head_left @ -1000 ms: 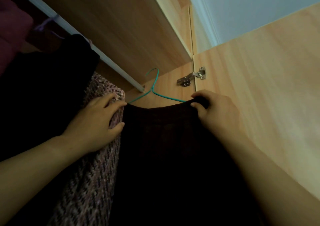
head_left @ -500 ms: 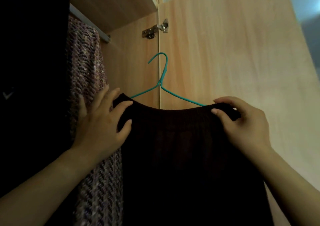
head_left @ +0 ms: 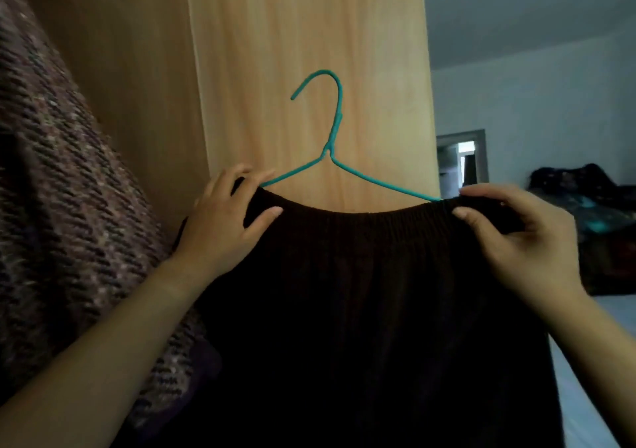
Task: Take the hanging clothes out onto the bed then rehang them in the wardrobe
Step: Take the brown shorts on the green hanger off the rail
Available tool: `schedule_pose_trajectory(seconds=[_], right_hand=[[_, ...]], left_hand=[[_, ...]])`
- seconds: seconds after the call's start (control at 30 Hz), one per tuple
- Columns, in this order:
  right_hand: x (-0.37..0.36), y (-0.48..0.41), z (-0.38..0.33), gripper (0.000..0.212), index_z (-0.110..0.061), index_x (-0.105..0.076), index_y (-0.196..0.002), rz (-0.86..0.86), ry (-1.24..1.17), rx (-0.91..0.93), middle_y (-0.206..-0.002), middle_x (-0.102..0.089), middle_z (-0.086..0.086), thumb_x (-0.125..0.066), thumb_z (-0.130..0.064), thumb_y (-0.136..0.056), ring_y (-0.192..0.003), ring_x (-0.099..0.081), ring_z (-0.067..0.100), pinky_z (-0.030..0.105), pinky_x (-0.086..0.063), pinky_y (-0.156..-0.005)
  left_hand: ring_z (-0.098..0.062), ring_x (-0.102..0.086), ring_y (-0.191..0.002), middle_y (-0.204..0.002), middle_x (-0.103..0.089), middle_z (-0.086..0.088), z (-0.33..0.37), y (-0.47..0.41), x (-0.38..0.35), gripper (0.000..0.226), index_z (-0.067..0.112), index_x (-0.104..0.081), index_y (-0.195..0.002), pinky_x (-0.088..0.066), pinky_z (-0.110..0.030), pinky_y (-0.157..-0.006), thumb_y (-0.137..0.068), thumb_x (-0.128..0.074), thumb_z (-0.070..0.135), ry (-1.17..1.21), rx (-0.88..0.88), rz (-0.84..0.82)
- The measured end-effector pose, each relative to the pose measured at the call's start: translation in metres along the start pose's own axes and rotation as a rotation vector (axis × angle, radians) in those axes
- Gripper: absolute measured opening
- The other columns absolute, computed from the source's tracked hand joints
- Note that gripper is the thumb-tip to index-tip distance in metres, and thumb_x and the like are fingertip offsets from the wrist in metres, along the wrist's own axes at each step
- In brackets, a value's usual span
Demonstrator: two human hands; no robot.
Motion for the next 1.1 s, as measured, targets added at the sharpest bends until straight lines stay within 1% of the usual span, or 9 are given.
schedule_pose_trajectory(seconds=[0.07,0.17,0.3,0.37,0.53,0.63,0.77,0.97,1.1], right_hand=[[0.033,0.020,0.017,0.019,-0.024,-0.068,-0.096,-0.020,0.012,-0.018,-0.093,-0.059,-0.026,-0.072,-0.014,-0.080,-0.087,-0.057,-0.012,0.006,-0.040,-0.083],[0.087,0.062,0.054,0.016,-0.020,-0.068,-0.095,-0.080,0.036,-0.065,-0.094,-0.059,-0.024,-0.072,-0.014,-0.080,-0.089,-0.055,-0.016,0.007,-0.039,-0.085],[0.179,0.117,0.111,0.015,-0.018,-0.069,-0.096,-0.144,0.109,-0.157,-0.095,-0.062,-0.017,-0.071,-0.018,-0.081,-0.091,-0.059,-0.006,0.010,-0.042,-0.087],[0.231,0.143,0.138,0.017,-0.012,-0.070,-0.097,-0.161,0.194,-0.203,-0.096,-0.062,-0.013,-0.071,-0.017,-0.081,-0.091,-0.057,-0.003,0.009,-0.041,-0.088],[0.364,0.196,0.191,0.020,-0.007,-0.069,-0.098,-0.195,0.380,-0.339,-0.096,-0.062,-0.010,-0.071,-0.018,-0.082,-0.092,-0.055,-0.003,0.007,-0.038,-0.088],[0.438,0.219,0.211,0.022,-0.007,-0.069,-0.099,-0.218,0.478,-0.427,-0.096,-0.063,-0.007,-0.068,-0.022,-0.083,-0.091,-0.056,-0.001,0.009,-0.039,-0.088],[0.530,0.250,0.232,0.022,-0.009,-0.068,-0.101,-0.230,0.613,-0.536,-0.096,-0.063,-0.007,-0.069,-0.022,-0.083,-0.091,-0.056,-0.001,0.009,-0.038,-0.088],[0.630,0.277,0.262,0.023,-0.006,-0.069,-0.100,-0.197,0.762,-0.611,-0.095,-0.063,-0.004,-0.069,-0.021,-0.082,-0.091,-0.057,-0.003,0.012,-0.040,-0.089],[0.674,0.274,0.307,0.024,-0.006,-0.069,-0.101,-0.205,0.835,-0.605,-0.096,-0.064,-0.003,-0.071,-0.021,-0.082,-0.093,-0.054,-0.012,0.012,-0.040,-0.090]], left_hand=[[-0.027,-0.052,-0.107,-0.118,-0.047,-0.007,0.032,0.014,-0.018,0.060,0.020,-0.051,-0.128,-0.044,-0.040,-0.091,-0.083,-0.038,0.059,0.078,0.011,-0.047],[-0.027,-0.053,-0.090,-0.103,-0.047,-0.008,0.101,0.050,-0.046,0.050,0.017,-0.058,-0.114,-0.046,-0.039,-0.072,-0.085,-0.041,0.054,0.135,-0.003,-0.052],[-0.027,-0.055,-0.078,-0.092,-0.053,-0.008,0.203,0.095,-0.088,0.040,0.011,-0.066,-0.104,-0.044,-0.035,-0.060,-0.091,-0.043,0.042,0.251,0.038,-0.040],[-0.028,-0.057,-0.077,-0.091,-0.055,-0.009,0.260,0.112,-0.109,0.036,0.010,-0.068,-0.102,-0.047,-0.039,-0.060,-0.092,-0.046,0.037,0.307,0.056,-0.041],[-0.024,-0.055,-0.074,-0.088,-0.056,-0.010,0.403,0.143,-0.163,0.028,0.009,-0.069,-0.100,-0.043,-0.034,-0.057,-0.094,-0.052,0.030,0.474,0.010,-0.090],[-0.020,-0.052,-0.070,-0.088,-0.054,-0.009,0.480,0.157,-0.193,0.028,0.009,-0.069,-0.100,-0.040,-0.030,-0.055,-0.095,-0.052,0.030,0.588,-0.019,-0.143],[-0.014,-0.049,-0.072,-0.087,-0.054,-0.008,0.581,0.179,-0.232,0.026,0.010,-0.070,-0.097,-0.045,-0.032,-0.056,-0.093,-0.054,0.030,0.779,-0.033,-0.239],[-0.013,-0.052,-0.077,-0.089,-0.054,-0.005,0.700,0.204,-0.289,0.030,0.012,-0.070,-0.097,-0.050,-0.036,-0.055,-0.092,-0.050,0.035,0.999,-0.020,-0.402],[-0.014,-0.054,-0.078,-0.090,-0.055,-0.005,0.765,0.198,-0.334,0.030,0.012,-0.070,-0.097,-0.047,-0.031,-0.058,-0.092,-0.051,0.034,1.069,-0.008,-0.443]])
Point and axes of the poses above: each hand's wrist, its own y-axis away from the middle knuckle, its own x-axis out of the back of the hand, z = x × y, the point moved 10 cm from there along -y, towards the middle knuckle
